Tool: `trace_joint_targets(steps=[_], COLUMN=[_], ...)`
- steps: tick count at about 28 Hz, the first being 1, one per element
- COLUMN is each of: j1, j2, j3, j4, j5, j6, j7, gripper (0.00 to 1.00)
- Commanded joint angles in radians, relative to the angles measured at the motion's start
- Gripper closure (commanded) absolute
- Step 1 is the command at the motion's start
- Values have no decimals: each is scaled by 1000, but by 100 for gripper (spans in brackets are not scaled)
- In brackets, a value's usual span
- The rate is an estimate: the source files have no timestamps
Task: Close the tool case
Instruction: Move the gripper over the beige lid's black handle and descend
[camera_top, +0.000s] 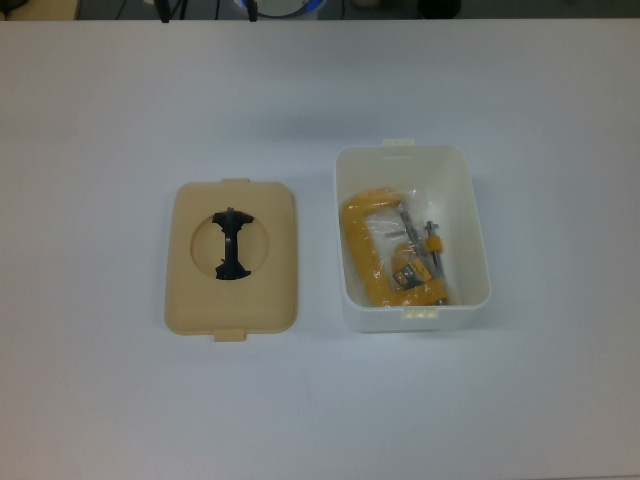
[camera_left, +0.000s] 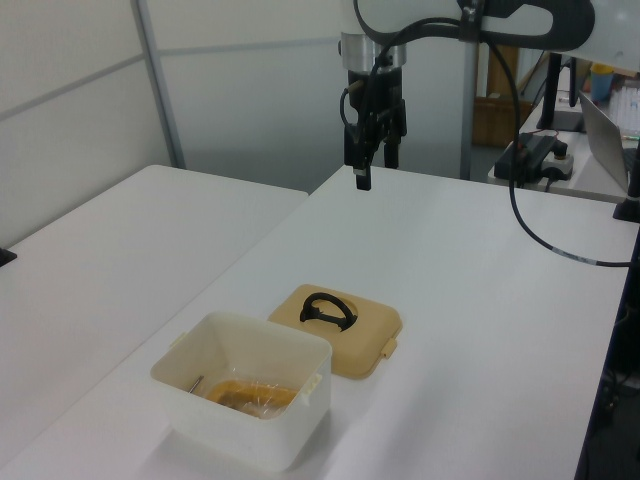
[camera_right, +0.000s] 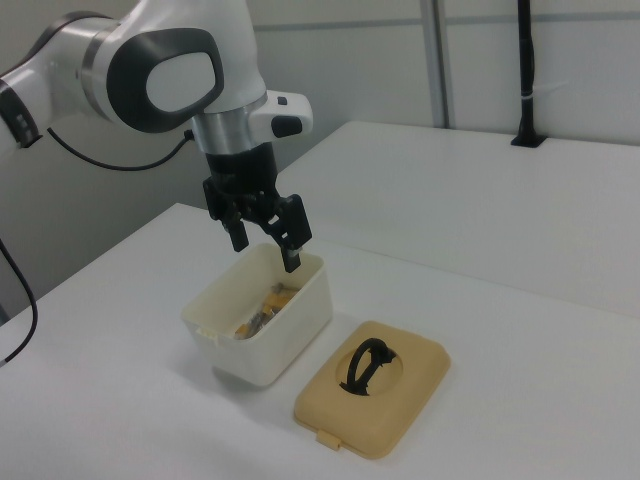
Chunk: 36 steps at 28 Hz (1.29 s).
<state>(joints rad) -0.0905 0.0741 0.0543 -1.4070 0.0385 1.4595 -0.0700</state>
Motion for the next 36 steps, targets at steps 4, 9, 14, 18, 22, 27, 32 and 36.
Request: trace_joint_targets(steps=[4,9,14,18,22,27,32,36], j1=[-12,-12,-9,-2,0,2,23,31], j2=[6,64,99,138,193,243,276,296], j3=[-25,-25,-24,-24,-18,-14,-13,-13], j4=[-27,-38,-75,-101,-101,-101,-101,-101], j5=[24,21,15,8,-9,-42,-65,-86], j6=[36,84,182,266,321,374,423,446], j7=[-111,-105,-96,-24,25,79,118,140], gripper=[0,0,0,0,0,0,0,0])
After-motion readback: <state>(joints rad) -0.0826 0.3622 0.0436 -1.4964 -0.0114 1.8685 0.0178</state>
